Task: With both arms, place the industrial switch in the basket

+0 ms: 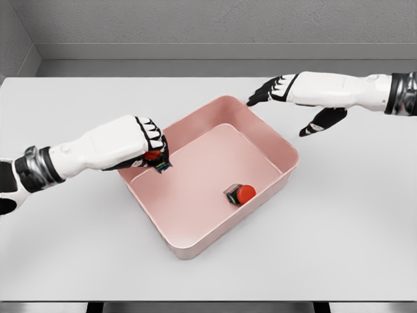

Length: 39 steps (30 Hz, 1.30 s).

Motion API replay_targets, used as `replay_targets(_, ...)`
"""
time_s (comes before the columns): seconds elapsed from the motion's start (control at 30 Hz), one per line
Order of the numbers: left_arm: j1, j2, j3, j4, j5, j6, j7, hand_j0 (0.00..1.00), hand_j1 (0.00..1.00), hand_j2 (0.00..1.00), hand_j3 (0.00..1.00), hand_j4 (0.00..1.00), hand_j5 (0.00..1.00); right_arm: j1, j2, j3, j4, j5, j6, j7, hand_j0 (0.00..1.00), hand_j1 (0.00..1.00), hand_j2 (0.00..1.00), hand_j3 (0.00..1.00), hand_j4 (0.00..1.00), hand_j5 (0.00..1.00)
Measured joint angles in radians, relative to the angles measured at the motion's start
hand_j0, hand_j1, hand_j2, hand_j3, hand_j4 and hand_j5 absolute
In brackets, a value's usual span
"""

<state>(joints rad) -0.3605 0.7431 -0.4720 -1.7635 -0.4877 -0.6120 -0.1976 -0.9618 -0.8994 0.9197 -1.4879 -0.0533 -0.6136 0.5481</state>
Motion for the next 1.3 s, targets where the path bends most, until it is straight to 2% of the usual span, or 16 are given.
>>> replay_targets(0.17, 0.000, -0.036, -0.028, 0.003, -0.029, -0.001, -0.042, 0.39, 0.39, 0.39, 0.39, 0.39, 0.39, 0.012, -0.035, -0.009, 0.010, -0.001, 0.000, 0.000, 1.00, 1.00, 1.00, 1.00, 1.00, 1.00)
replay_targets(0.27, -0.014, -0.046, -0.037, 0.002, -0.038, 0.000, -0.048, 0.48, 0.48, 0.48, 0.48, 0.48, 0.48, 0.020, -0.052, -0.017, 0.011, -0.001, 0.000, 0.000, 1.00, 1.00, 1.00, 1.00, 1.00, 1.00)
replay_targets(0.4, -0.017, -0.055, -0.041, 0.001, -0.040, 0.000, -0.051, 0.52, 0.52, 0.52, 0.52, 0.52, 0.52, 0.032, -0.063, -0.034, 0.012, -0.001, 0.000, 0.000, 1.00, 1.00, 1.00, 1.00, 1.00, 1.00)
replay_targets(0.43, -0.020, -0.059, -0.041, 0.001, -0.040, 0.000, -0.051, 0.66, 0.66, 0.66, 0.66, 0.66, 0.66, 0.032, -0.064, -0.036, 0.012, -0.001, 0.000, 0.000, 1.00, 1.00, 1.00, 1.00, 1.00, 1.00)
replay_targets(0.53, -0.020, -0.069, -0.042, 0.001, -0.040, 0.000, -0.051, 0.74, 0.74, 0.74, 0.74, 0.74, 0.74, 0.034, -0.065, -0.039, 0.012, -0.001, 0.000, 0.000, 1.00, 1.00, 1.00, 1.00, 1.00, 1.00)
replay_targets(1.0, -0.031, -0.079, -0.041, 0.001, -0.040, 0.000, -0.050, 0.77, 0.77, 0.77, 0.77, 0.77, 0.77, 0.038, -0.080, -0.043, 0.012, -0.003, 0.000, 0.000, 1.00, 1.00, 1.00, 1.00, 1.00, 1.00)
replay_targets(1.03, -0.046, -0.077, -0.041, 0.001, -0.036, 0.000, -0.049, 0.85, 0.85, 0.85, 0.85, 0.85, 0.85, 0.038, -0.085, -0.043, 0.012, -0.006, 0.000, 0.000, 1.00, 1.00, 1.00, 1.00, 1.00, 1.00)
replay_targets(1.07, -0.052, -0.067, -0.042, 0.001, -0.029, 0.000, -0.049, 1.00, 1.00, 1.00, 1.00, 1.00, 1.00, 0.040, -0.089, -0.044, 0.012, -0.009, 0.000, 0.000, 1.00, 1.00, 1.00, 1.00, 1.00, 1.00)
replay_targets(1.1, -0.083, -0.040, -0.042, 0.001, -0.014, 0.000, -0.047, 1.00, 1.00, 1.00, 1.00, 1.00, 1.00, 0.040, -0.093, -0.045, 0.012, -0.011, 0.000, 0.000, 1.00, 1.00, 1.00, 1.00, 1.00, 1.00)
replay_targets(1.17, -0.100, 0.036, -0.061, 0.000, 0.023, 0.000, -0.042, 1.00, 1.00, 1.00, 1.00, 1.00, 1.00, 0.048, -0.101, -0.046, 0.012, -0.016, 0.000, 0.000, 1.00, 1.00, 1.00, 1.00, 1.00, 1.00)
replay_targets(1.3, -0.095, 0.203, -0.090, 0.000, 0.083, 0.000, -0.038, 1.00, 1.00, 1.00, 1.00, 1.00, 1.00, 0.051, -0.108, -0.047, 0.012, -0.020, 0.000, 0.000, 1.00, 1.00, 1.00, 1.00, 1.00, 1.00)
